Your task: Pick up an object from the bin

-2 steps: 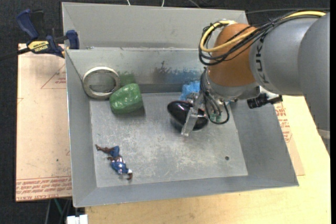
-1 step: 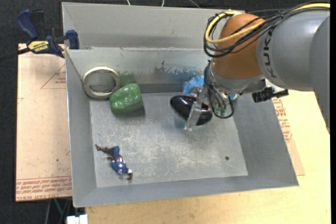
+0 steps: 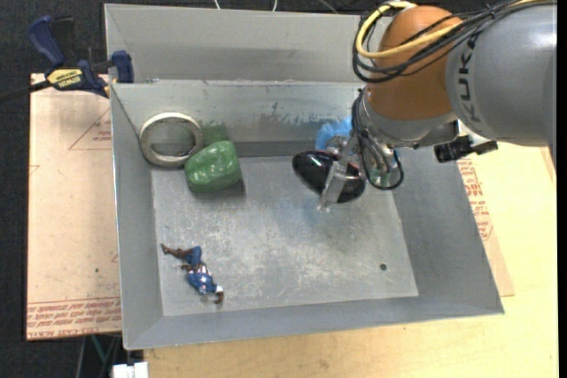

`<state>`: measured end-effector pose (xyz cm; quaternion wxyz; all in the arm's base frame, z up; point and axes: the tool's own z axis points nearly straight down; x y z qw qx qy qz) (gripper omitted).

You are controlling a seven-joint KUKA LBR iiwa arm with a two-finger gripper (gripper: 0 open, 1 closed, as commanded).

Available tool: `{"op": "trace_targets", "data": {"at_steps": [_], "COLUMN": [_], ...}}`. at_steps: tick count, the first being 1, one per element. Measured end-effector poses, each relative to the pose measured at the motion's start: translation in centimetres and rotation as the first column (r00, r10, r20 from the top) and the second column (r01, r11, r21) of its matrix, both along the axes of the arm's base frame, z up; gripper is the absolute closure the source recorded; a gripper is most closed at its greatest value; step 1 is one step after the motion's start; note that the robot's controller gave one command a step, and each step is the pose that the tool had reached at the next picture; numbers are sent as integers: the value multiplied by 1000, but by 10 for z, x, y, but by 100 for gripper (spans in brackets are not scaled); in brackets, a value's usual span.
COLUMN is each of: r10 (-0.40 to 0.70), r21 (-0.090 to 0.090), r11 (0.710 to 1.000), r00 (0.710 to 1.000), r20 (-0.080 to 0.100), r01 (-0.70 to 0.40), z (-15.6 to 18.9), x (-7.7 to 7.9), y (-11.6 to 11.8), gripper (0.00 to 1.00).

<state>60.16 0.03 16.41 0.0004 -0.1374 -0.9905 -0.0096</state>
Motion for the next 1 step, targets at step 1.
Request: {"op": "trace_targets", "data": {"at_steps": [1], "r10": [1], "r21": [0], "r11": [1000], "r00": [1000], "r20": [0], "r01": [-1], "z": [20], "x": [0], "y": [0], "gripper": [100]}}
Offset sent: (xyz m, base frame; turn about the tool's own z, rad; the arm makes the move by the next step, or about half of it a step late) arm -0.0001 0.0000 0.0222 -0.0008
